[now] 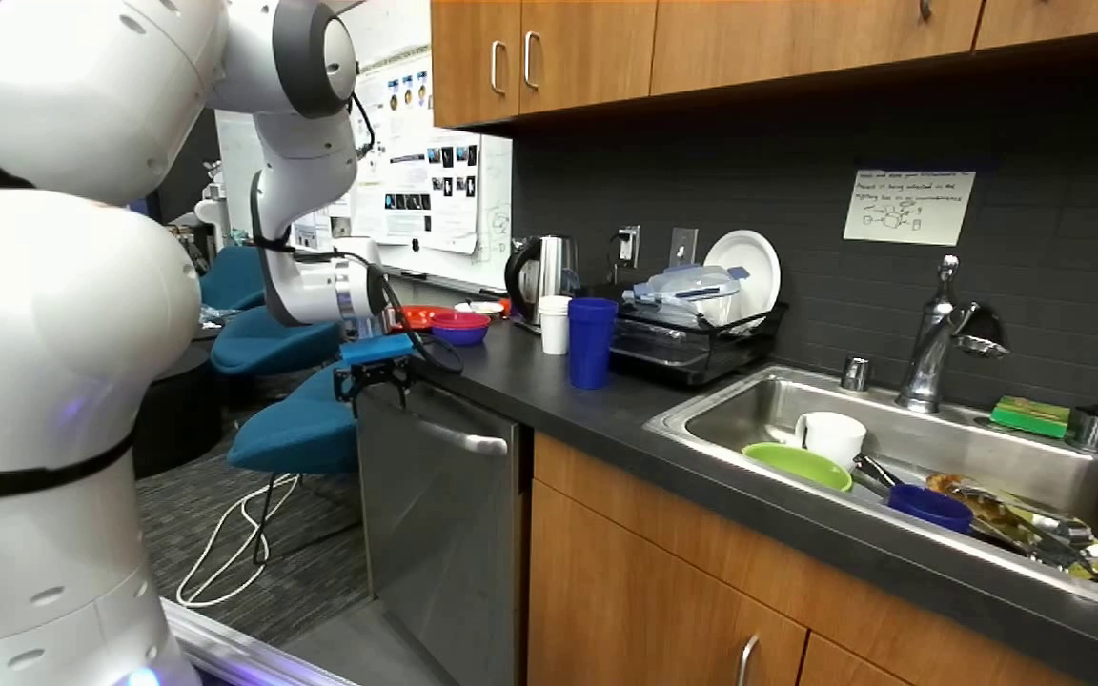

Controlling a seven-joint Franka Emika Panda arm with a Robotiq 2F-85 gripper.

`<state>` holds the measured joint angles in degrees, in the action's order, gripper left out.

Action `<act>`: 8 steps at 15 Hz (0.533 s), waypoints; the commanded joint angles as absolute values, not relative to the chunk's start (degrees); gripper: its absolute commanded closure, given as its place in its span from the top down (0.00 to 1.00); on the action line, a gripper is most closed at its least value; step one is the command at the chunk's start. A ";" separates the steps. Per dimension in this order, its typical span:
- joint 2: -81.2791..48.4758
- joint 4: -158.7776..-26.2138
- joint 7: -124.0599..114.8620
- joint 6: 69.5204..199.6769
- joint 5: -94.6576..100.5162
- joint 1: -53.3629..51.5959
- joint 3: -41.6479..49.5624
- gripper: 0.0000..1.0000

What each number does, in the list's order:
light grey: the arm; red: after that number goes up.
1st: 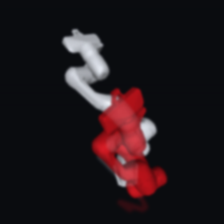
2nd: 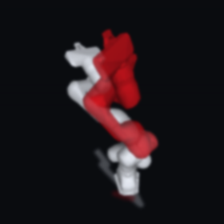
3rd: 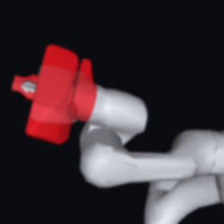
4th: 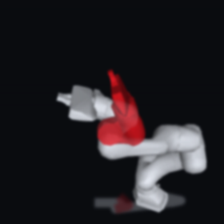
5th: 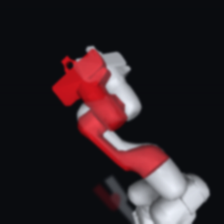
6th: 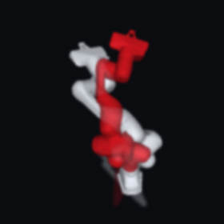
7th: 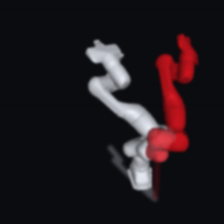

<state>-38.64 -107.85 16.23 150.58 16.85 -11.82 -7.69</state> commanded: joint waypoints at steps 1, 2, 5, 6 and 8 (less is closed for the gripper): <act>-37.99 -108.97 16.45 151.31 16.85 -11.15 -7.64 1.00; -38.16 -108.85 16.56 151.19 16.78 -10.97 -7.64 1.00; -38.81 -108.14 16.46 150.47 16.69 -10.78 -7.48 1.00; -38.94 -108.02 16.48 150.37 16.65 -10.70 -7.50 1.00; -39.05 -107.87 16.45 150.20 16.63 -10.72 -7.51 1.00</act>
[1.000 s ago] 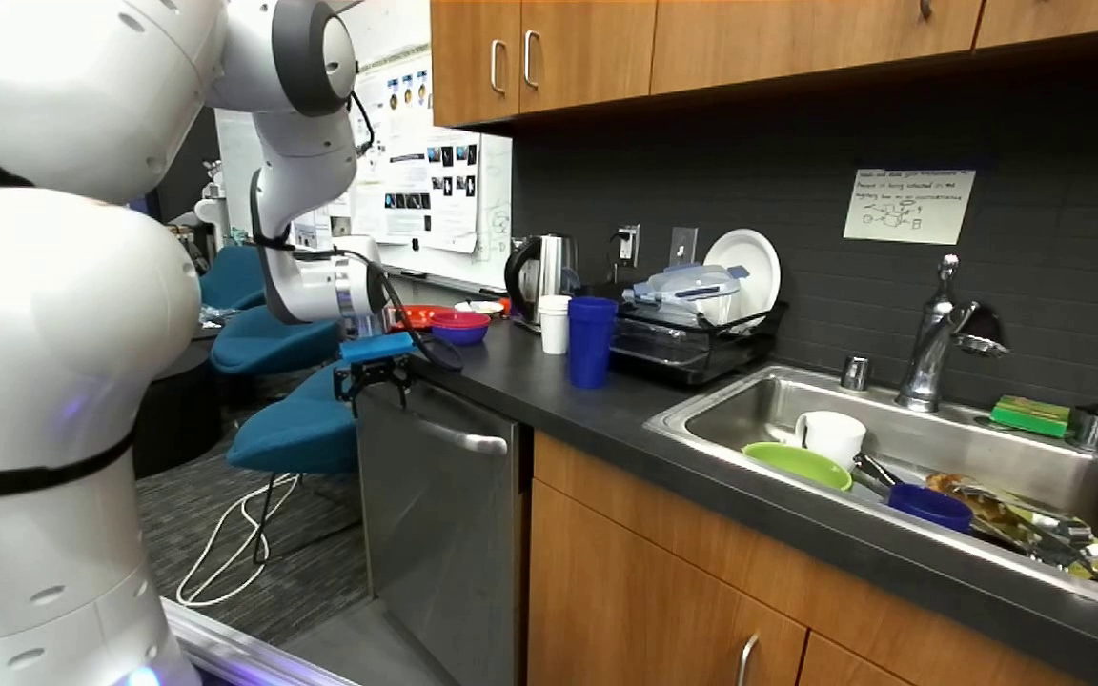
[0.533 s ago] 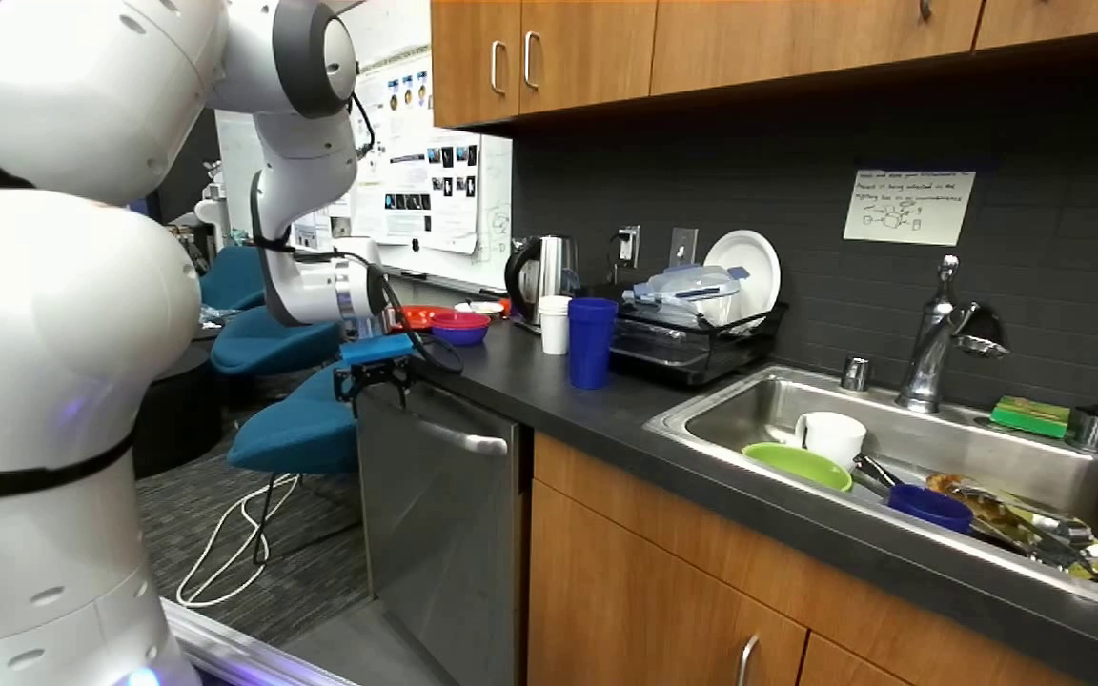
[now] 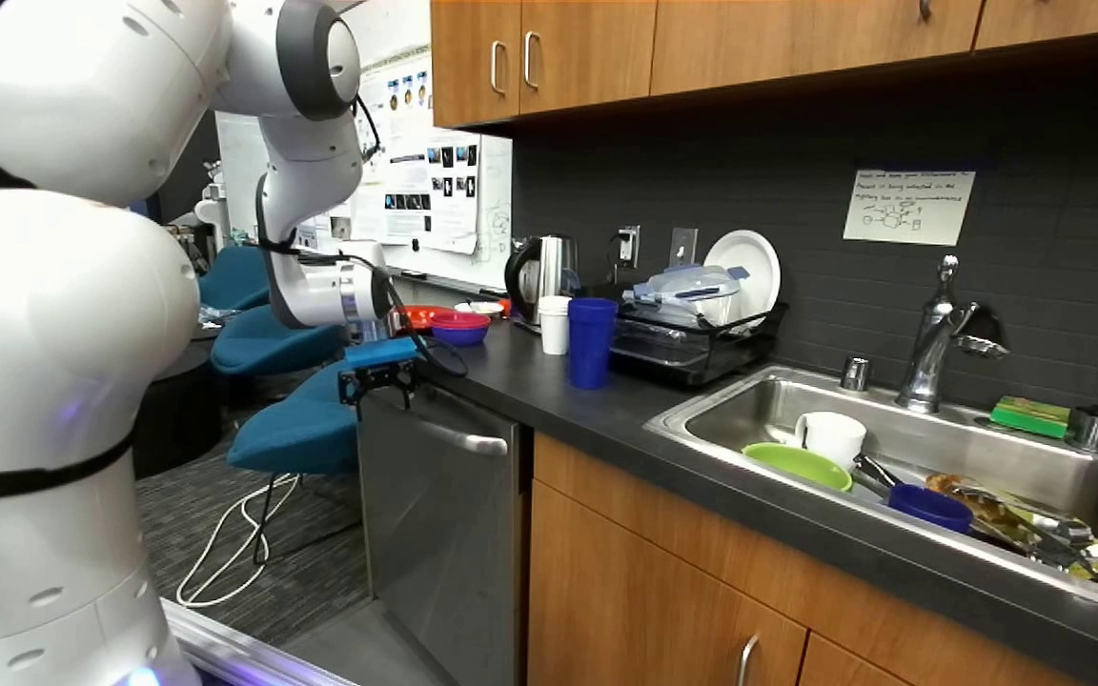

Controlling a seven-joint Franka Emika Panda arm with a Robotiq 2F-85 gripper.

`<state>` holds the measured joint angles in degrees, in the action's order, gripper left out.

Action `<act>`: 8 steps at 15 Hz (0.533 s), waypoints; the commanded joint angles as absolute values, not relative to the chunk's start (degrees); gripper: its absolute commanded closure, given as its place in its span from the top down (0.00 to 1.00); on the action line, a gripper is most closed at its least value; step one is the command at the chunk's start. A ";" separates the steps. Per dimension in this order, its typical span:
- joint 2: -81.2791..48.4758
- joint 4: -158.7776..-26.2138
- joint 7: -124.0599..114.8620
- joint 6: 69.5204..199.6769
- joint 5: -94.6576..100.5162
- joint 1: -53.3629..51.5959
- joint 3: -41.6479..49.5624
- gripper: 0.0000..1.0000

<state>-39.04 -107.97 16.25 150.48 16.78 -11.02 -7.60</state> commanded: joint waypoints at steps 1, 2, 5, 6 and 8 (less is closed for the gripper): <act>-39.24 -107.64 16.47 150.03 16.58 -10.72 -7.54 1.00; -39.45 -107.46 16.53 149.88 16.48 -10.69 -7.63 1.00; -39.45 -107.94 16.59 150.04 16.11 -10.46 -7.99 1.00; -39.30 -108.44 16.64 149.99 15.69 -10.25 -8.34 1.00; -39.30 -109.02 16.53 150.15 15.10 -10.00 -8.73 1.00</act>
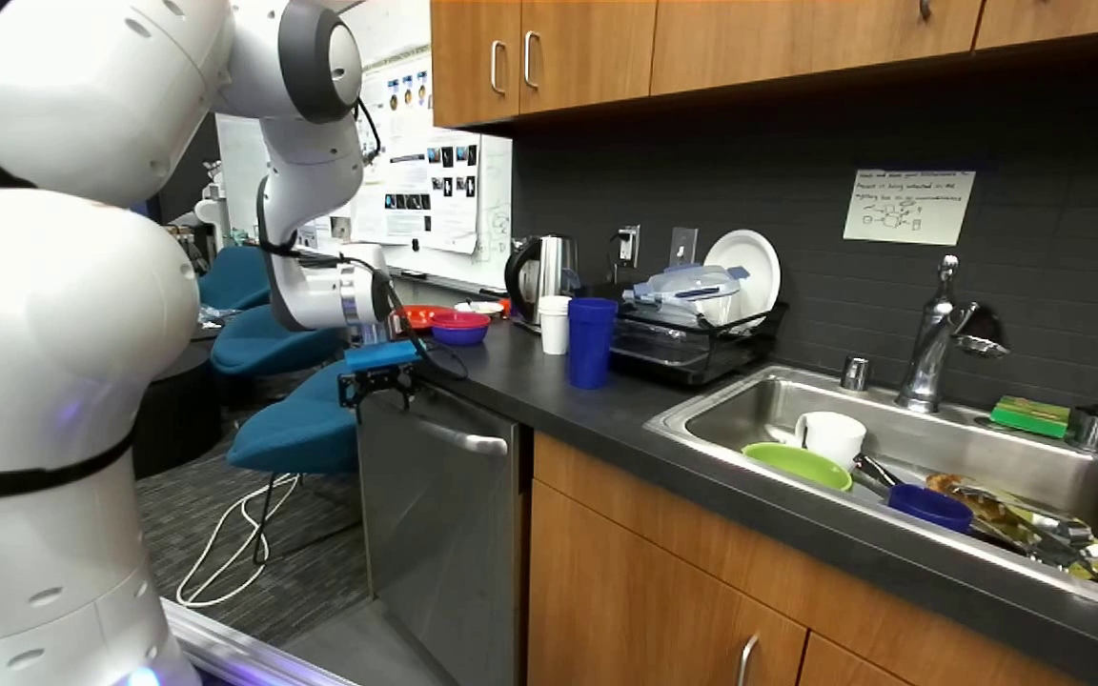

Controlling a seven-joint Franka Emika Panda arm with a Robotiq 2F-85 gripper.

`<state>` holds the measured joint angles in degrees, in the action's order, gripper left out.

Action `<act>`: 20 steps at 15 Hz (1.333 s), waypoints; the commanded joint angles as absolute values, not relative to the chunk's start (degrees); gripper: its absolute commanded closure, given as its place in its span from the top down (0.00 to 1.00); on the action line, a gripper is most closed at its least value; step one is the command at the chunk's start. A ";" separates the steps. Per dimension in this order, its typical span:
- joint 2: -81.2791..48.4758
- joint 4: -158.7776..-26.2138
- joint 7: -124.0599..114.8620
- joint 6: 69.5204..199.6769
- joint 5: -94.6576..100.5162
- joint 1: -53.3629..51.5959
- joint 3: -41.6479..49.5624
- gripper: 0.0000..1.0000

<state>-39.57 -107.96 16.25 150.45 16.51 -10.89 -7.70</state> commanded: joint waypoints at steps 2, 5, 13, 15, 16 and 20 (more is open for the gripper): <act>-39.14 -109.76 16.20 150.56 14.31 -9.78 -9.04 1.00; -38.96 -110.31 15.90 150.89 12.99 -9.52 -9.45 1.00; -40.34 -109.09 16.18 148.42 11.39 -9.13 -9.83 1.00; -40.59 -108.85 16.09 147.55 11.41 -9.20 -9.65 1.00; -40.64 -108.74 16.03 147.27 11.43 -9.25 -9.60 1.00; -40.20 -109.66 15.52 147.35 11.17 -9.21 -9.59 1.00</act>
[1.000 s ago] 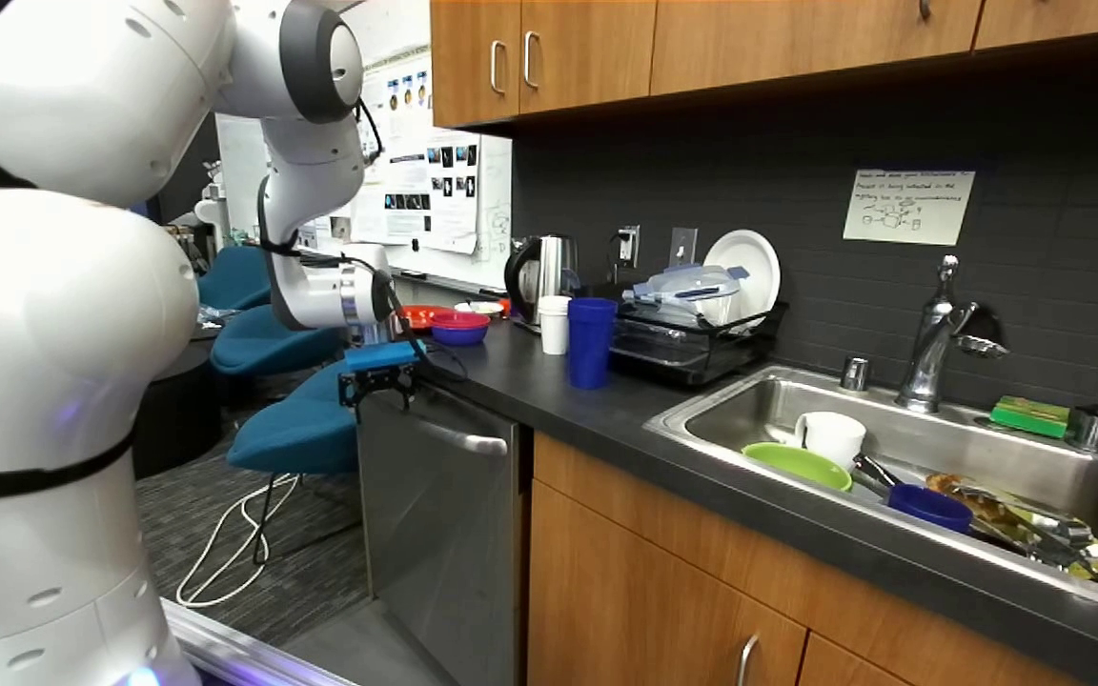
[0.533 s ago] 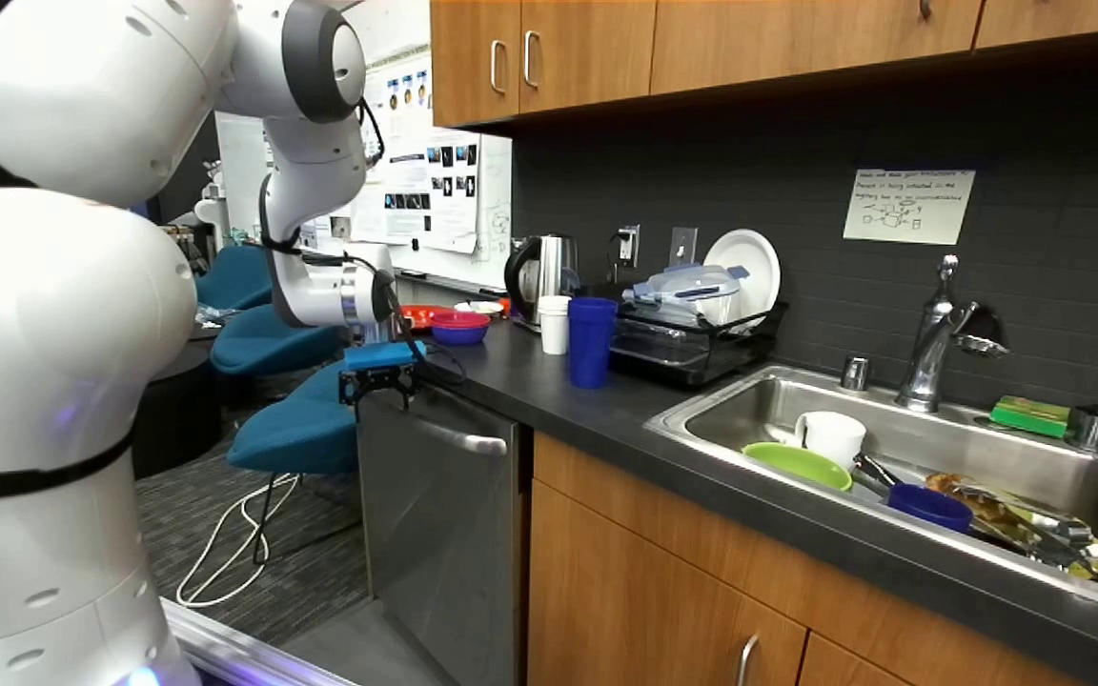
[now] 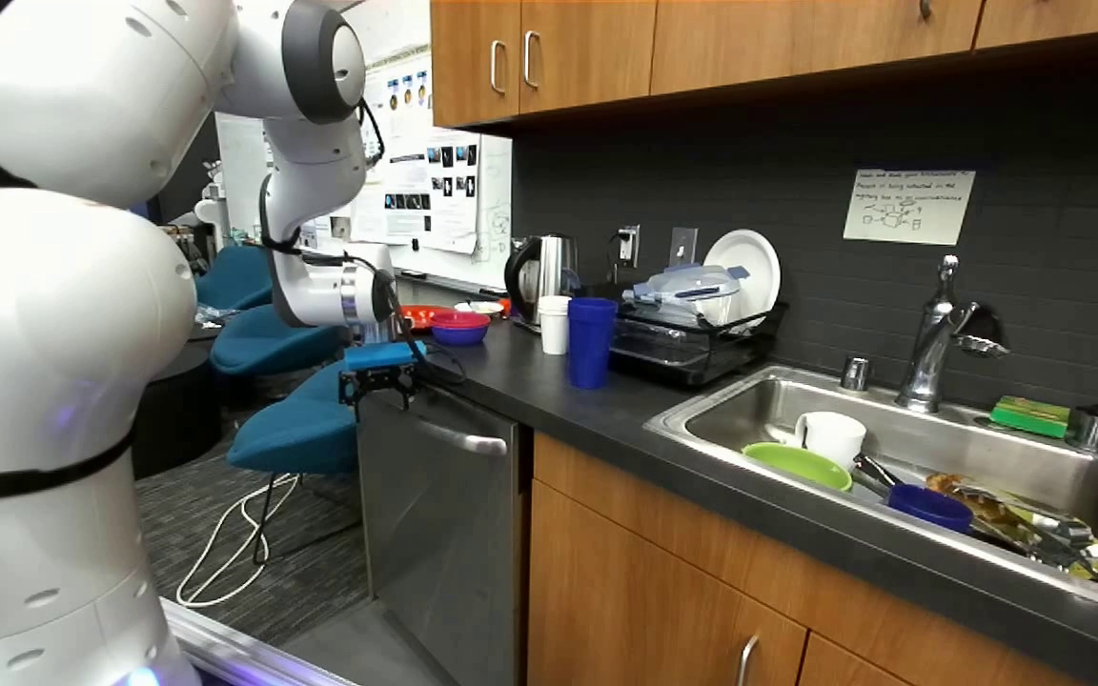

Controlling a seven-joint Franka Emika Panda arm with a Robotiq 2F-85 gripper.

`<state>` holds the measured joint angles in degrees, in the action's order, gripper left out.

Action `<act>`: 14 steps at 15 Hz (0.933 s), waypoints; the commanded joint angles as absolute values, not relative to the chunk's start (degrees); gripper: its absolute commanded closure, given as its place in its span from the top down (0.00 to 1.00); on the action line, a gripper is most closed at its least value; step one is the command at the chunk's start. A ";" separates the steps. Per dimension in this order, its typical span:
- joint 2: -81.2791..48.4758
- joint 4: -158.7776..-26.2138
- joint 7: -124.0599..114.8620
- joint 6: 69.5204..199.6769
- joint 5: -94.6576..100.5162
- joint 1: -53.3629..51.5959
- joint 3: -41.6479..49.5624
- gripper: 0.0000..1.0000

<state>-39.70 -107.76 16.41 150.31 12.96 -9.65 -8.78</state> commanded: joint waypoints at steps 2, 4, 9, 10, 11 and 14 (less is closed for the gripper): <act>-39.90 -110.99 15.10 148.23 10.66 -8.89 -9.76 1.00; -39.78 -111.68 14.84 148.95 10.24 -8.75 -9.86 1.00; -39.68 -107.70 16.32 150.71 12.50 -9.59 -8.75 1.00; -39.68 -107.70 16.32 150.70 12.50 -9.59 -8.75 1.00; -39.68 -107.70 16.31 150.72 12.50 -9.59 -8.74 1.00; -39.68 -107.70 16.31 150.72 12.50 -9.60 -8.74 1.00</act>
<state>-39.65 -107.80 16.38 150.83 12.42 -9.67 -8.64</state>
